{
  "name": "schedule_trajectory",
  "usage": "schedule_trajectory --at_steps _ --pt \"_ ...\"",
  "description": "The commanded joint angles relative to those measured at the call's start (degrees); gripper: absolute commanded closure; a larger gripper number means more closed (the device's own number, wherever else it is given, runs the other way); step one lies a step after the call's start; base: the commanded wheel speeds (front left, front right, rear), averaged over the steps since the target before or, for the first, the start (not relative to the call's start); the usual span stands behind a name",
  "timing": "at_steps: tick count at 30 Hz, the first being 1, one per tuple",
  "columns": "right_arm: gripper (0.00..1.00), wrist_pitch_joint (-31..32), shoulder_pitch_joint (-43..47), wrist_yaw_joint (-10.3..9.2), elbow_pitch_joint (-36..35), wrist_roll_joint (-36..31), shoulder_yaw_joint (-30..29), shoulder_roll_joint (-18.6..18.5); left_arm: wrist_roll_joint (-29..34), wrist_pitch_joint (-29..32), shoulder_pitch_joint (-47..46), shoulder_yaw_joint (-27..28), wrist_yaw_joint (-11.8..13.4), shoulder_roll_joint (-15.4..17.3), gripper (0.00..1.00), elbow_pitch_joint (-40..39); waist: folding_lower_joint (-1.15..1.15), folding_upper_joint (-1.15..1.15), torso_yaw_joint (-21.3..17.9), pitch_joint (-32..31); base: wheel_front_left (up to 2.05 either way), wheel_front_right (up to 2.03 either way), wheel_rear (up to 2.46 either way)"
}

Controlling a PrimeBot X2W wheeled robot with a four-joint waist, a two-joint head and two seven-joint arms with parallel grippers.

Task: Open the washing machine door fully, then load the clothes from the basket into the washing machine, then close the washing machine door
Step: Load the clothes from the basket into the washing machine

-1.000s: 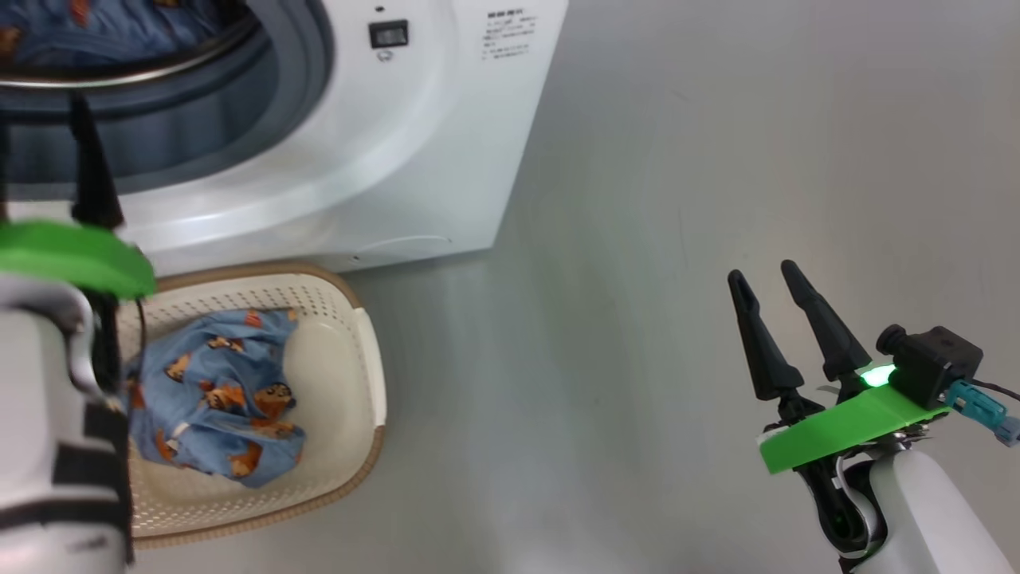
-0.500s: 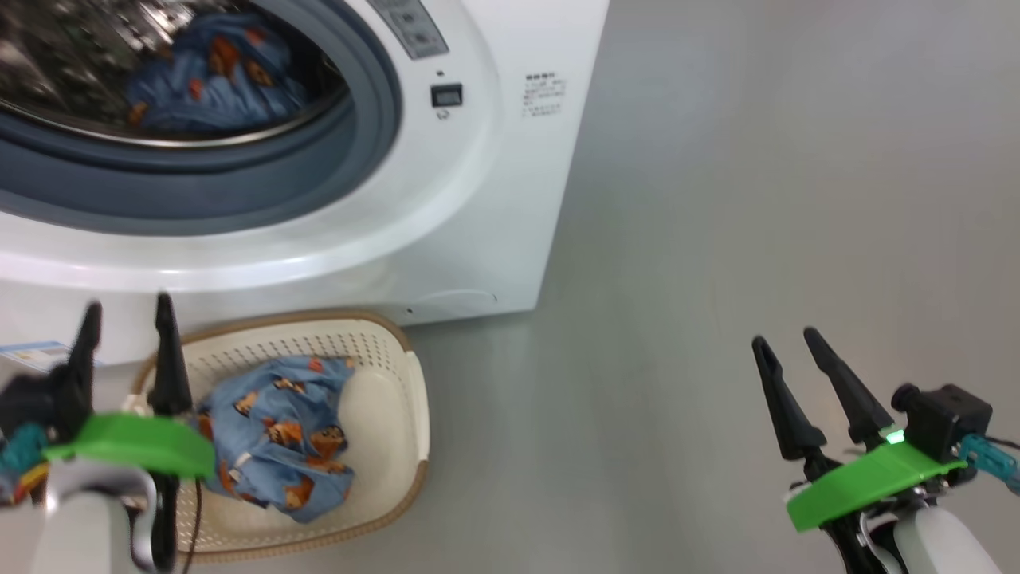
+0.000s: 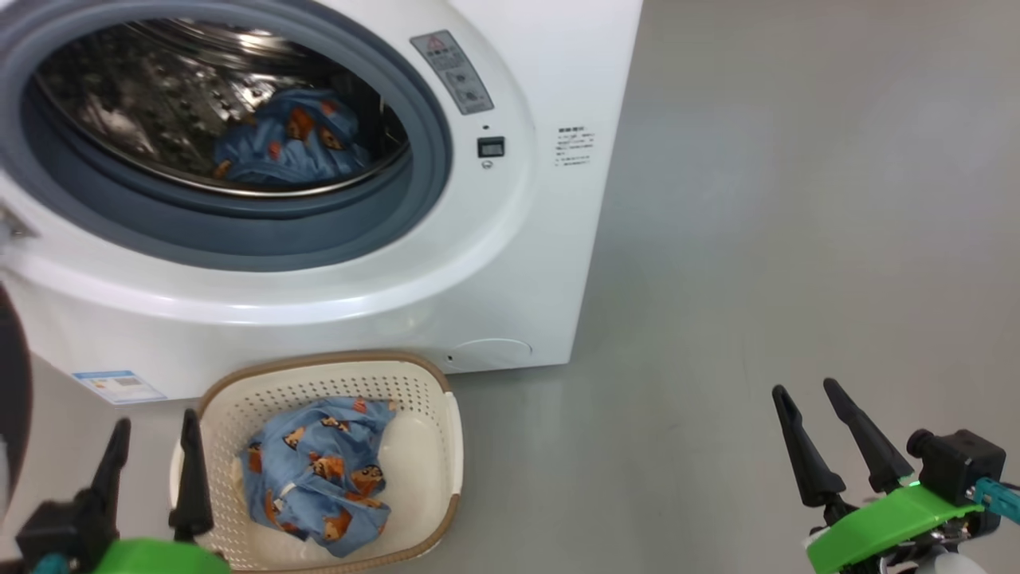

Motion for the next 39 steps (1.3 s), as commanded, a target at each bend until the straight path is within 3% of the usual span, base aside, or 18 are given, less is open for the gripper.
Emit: schedule_trajectory --at_steps 1,12,24,32,39 --pt "0.00 -0.7 1.0 0.09 -1.3 0.7 0.6 -1.2 -0.2 -0.4 0.9 2.0 -0.1 0.8 0.00 -2.5 0.00 0.00 0.9 -1.0 0.00 0.00 0.00" --pt "0.00 -0.7 3.0 0.09 -1.6 0.7 0.0 -1.7 -0.4 -0.4 8.3 2.7 -0.1 -0.1 0.00 -9.1 0.00 0.00 1.2 -2.8 0.00 0.00 0.00" --pt "0.00 -0.7 3.2 0.09 -1.9 0.5 -0.3 -1.3 -2.2 -0.4 9.6 2.1 0.8 -0.2 0.00 -10.0 0.00 0.00 1.2 -2.4 0.00 0.00 0.00" --pt "0.00 -0.7 1.9 0.09 -2.5 0.3 0.0 -0.8 -3.0 -0.4 7.6 0.7 1.2 -0.2 0.00 -5.8 0.00 0.00 1.6 0.3 0.00 0.00 0.00" --pt "0.00 -0.7 -1.1 0.09 -2.8 0.2 0.9 0.2 -2.3 -0.4 0.4 0.3 0.7 -0.2 0.00 5.3 0.00 0.00 1.4 6.1 0.00 0.00 0.00"
